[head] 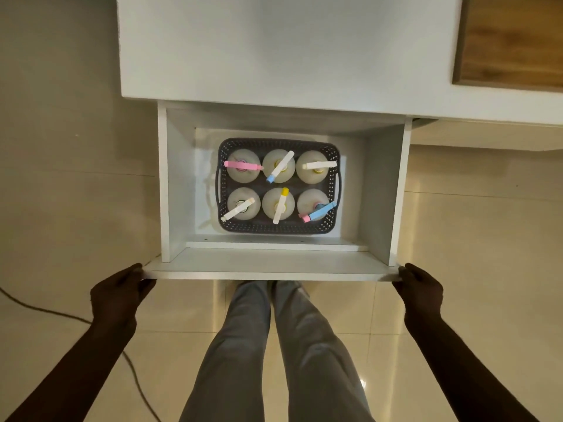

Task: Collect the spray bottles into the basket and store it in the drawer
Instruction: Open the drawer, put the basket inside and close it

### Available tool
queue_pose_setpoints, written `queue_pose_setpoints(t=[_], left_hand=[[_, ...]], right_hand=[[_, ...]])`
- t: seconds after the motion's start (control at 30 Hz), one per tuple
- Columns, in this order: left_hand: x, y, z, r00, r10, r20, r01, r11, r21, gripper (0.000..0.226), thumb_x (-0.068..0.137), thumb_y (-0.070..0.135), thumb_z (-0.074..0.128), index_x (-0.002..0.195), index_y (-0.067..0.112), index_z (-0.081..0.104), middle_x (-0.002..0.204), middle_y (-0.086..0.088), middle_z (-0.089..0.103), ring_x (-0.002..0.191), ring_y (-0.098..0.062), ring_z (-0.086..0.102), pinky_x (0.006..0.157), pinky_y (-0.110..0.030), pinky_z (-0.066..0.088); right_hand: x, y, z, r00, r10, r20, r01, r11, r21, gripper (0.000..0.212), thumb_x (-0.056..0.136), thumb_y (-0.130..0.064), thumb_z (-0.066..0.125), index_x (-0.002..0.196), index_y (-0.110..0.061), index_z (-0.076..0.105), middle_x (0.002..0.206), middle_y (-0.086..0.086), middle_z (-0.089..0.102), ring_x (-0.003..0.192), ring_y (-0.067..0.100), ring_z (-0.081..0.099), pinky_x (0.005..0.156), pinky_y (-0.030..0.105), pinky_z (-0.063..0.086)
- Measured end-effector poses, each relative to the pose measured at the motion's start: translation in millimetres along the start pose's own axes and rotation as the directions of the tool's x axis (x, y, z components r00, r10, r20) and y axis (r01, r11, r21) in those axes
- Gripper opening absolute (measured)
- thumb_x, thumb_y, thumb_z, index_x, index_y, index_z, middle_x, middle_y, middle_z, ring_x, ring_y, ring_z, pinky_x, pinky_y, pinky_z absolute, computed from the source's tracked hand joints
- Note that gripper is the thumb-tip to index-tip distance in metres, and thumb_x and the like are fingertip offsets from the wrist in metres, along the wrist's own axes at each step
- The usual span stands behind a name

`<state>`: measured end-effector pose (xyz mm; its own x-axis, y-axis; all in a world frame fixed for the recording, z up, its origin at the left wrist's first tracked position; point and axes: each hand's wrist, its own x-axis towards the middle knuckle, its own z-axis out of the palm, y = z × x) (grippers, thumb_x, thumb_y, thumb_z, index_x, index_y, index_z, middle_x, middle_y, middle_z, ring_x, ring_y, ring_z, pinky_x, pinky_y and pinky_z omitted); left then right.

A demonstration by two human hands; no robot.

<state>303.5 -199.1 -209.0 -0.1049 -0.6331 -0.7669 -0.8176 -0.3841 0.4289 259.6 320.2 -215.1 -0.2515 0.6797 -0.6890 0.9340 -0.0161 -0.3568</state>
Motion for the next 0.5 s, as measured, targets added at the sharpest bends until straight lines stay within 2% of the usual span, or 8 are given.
queue_pose_setpoints(t=[0.07, 0.13, 0.17, 0.2, 0.27, 0.37, 0.43, 0.5], left_hand=[[-1, 3, 3, 0.999, -0.016, -0.031, 0.014, 0.997, -0.075, 0.034, 0.095, -0.008, 0.066, 0.129, -0.009, 0.065, 0.125, -0.026, 0.067, 0.115, -0.039, 0.067, 0.101, -0.042, 0.055], [-1, 6, 5, 0.998, -0.034, -0.048, 0.028, 0.992, -0.125, 0.034, 0.093, -0.01, 0.067, 0.127, -0.009, 0.066, 0.114, -0.023, 0.07, 0.113, -0.037, 0.068, 0.103, -0.043, 0.055], [-2, 8, 5, 0.998, -0.039, -0.047, 0.032, 0.989, -0.141, 0.034, 0.092, -0.011, 0.067, 0.126, -0.009, 0.066, 0.108, -0.02, 0.071, 0.112, -0.036, 0.068, 0.103, -0.043, 0.055], [-2, 10, 6, 0.998, -0.046, -0.04, 0.039, 0.986, -0.159, 0.031, 0.092, -0.011, 0.067, 0.123, -0.009, 0.067, 0.104, -0.017, 0.071, 0.111, -0.035, 0.069, 0.103, -0.043, 0.055], [-1, 16, 9, 0.997, -0.073, -0.034, 0.065, 0.976, -0.206, 0.025, 0.092, -0.01, 0.068, 0.116, -0.008, 0.069, 0.102, -0.016, 0.071, 0.112, -0.035, 0.069, 0.1, -0.042, 0.057], [0, 29, 18, 0.995, -0.093, -0.041, 0.079, 0.962, -0.261, 0.02, 0.092, -0.009, 0.069, 0.112, -0.009, 0.069, 0.113, -0.021, 0.071, 0.115, -0.036, 0.068, 0.101, -0.043, 0.058], [0, 41, 26, 0.995, -0.098, -0.034, 0.085, 0.959, -0.272, 0.005, 0.092, -0.008, 0.069, 0.095, -0.003, 0.07, 0.108, -0.018, 0.071, 0.111, -0.033, 0.069, 0.102, -0.043, 0.058], [1, 53, 35, 0.996, -0.089, -0.03, 0.077, 0.957, -0.279, 0.01, 0.092, -0.007, 0.07, 0.088, 0.001, 0.069, 0.101, -0.014, 0.071, 0.106, -0.03, 0.071, 0.101, -0.042, 0.059]], right_hand=[[1, -4, 3, 0.998, 0.038, -0.047, -0.035, 0.997, 0.062, 0.003, 0.089, -0.001, 0.071, 0.09, 0.0, 0.069, 0.086, 0.011, 0.058, 0.082, 0.02, 0.054, 0.094, 0.037, 0.061], [4, -9, 6, 0.996, 0.062, -0.061, -0.057, 0.995, 0.082, 0.027, 0.088, 0.005, 0.068, 0.07, -0.003, 0.05, 0.071, -0.001, 0.045, 0.068, 0.014, 0.048, 0.074, 0.022, 0.062], [7, -11, 6, 0.997, 0.057, -0.056, -0.051, 0.994, 0.099, 0.033, 0.088, 0.007, 0.066, 0.067, 0.002, 0.041, 0.066, -0.002, 0.039, 0.062, 0.012, 0.043, 0.071, 0.02, 0.061], [9, -14, 5, 0.998, 0.05, -0.043, -0.045, 0.993, 0.104, 0.033, 0.087, 0.009, 0.065, 0.068, 0.007, 0.038, 0.066, 0.001, 0.035, 0.062, 0.013, 0.04, 0.075, 0.022, 0.063], [11, -23, 4, 0.998, 0.056, -0.007, -0.055, 0.988, 0.142, 0.019, 0.087, 0.012, 0.065, 0.076, 0.007, 0.051, 0.074, 0.007, 0.035, 0.072, 0.018, 0.044, 0.08, 0.028, 0.065], [13, -40, 9, 0.999, 0.053, 0.013, -0.054, 0.979, 0.196, 0.014, 0.086, 0.013, 0.067, 0.089, 0.0, 0.061, 0.084, 0.009, 0.04, 0.087, 0.027, 0.047, 0.072, 0.026, 0.065], [14, -53, 13, 0.999, 0.047, 0.009, -0.048, 0.975, 0.215, 0.014, 0.086, 0.013, 0.067, 0.088, 0.001, 0.06, 0.083, 0.01, 0.042, 0.089, 0.028, 0.049, 0.07, 0.026, 0.065], [17, -67, 17, 0.999, 0.041, -0.007, -0.039, 0.973, 0.229, 0.014, 0.085, 0.012, 0.068, 0.085, 0.001, 0.06, 0.084, 0.011, 0.045, 0.087, 0.027, 0.052, 0.064, 0.023, 0.065]])
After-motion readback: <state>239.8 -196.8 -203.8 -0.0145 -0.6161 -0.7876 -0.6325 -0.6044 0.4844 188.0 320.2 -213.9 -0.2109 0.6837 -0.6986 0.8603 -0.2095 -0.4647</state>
